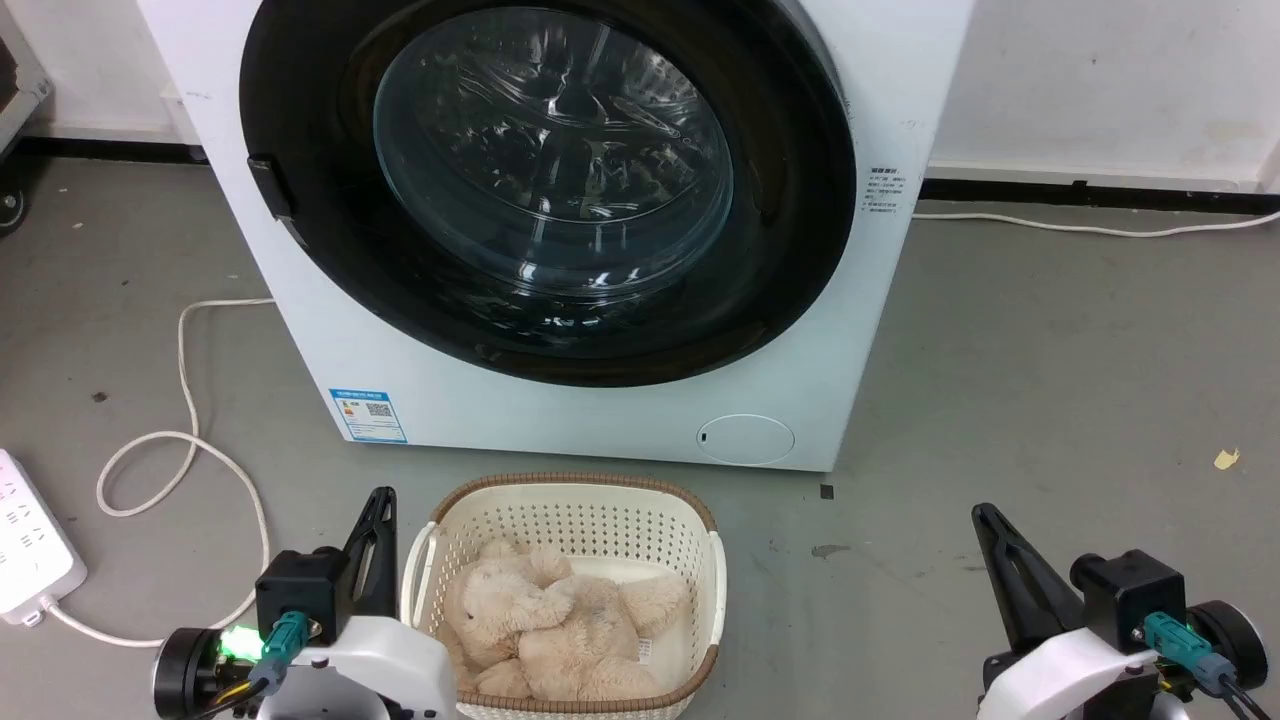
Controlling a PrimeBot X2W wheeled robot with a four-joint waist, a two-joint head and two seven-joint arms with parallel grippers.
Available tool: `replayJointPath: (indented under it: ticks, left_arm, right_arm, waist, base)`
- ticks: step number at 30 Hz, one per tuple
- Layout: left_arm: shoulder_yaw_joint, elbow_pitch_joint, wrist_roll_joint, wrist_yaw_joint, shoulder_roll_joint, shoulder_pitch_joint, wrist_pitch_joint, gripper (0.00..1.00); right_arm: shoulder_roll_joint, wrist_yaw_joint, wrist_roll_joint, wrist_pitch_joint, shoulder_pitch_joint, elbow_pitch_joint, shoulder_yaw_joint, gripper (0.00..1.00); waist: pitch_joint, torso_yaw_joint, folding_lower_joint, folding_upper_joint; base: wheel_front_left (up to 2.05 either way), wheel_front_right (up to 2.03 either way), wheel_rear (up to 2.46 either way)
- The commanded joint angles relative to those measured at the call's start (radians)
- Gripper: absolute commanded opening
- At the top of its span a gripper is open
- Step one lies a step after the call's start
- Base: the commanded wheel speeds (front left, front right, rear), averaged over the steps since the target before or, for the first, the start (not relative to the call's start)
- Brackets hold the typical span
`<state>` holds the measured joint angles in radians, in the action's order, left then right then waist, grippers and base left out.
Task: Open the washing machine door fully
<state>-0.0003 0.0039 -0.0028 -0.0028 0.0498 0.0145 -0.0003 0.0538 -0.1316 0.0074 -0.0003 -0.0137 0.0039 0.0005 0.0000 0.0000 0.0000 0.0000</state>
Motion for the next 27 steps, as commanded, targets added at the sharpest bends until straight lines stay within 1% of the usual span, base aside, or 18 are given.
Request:
replayJointPath:
  ticks: [1,10,11,27]
  left_arm:
    - [0.000,-0.004,0.003,0.003,0.000,-0.015,0.000,0.00]
    - [0.000,-0.004,0.003,0.003,0.000,-0.015,0.000,0.00]
    - [0.000,0.000,0.000,0.000,0.000,0.000,0.000,1.00]
    - [-0.018,-0.004,-0.009,0.010,0.000,-0.001,-0.023,1.00]
  right_arm:
    - [-0.004,0.001,-0.007,0.000,0.014,-0.004,0.000,0.00]
    - [-0.004,0.001,-0.007,0.000,0.014,-0.004,0.000,0.00]
    - [0.000,0.000,0.000,0.000,0.000,0.000,0.000,1.00]
    - [0.000,0.000,0.023,-0.023,-0.001,-0.007,-0.005,1.00]
  waist:
    - [0.000,0.000,0.0000,0.0000]
    - [0.000,0.000,0.0000,0.0000]
    - [0.000,0.000,0.0000,0.0000]
    - [0.007,0.001,0.0000,0.0000]
  base:
    - [0.00,0.00,0.00]
    - [0.00,0.00,0.00]
    - [0.00,0.00,0.00]
    - [0.00,0.00,0.00]
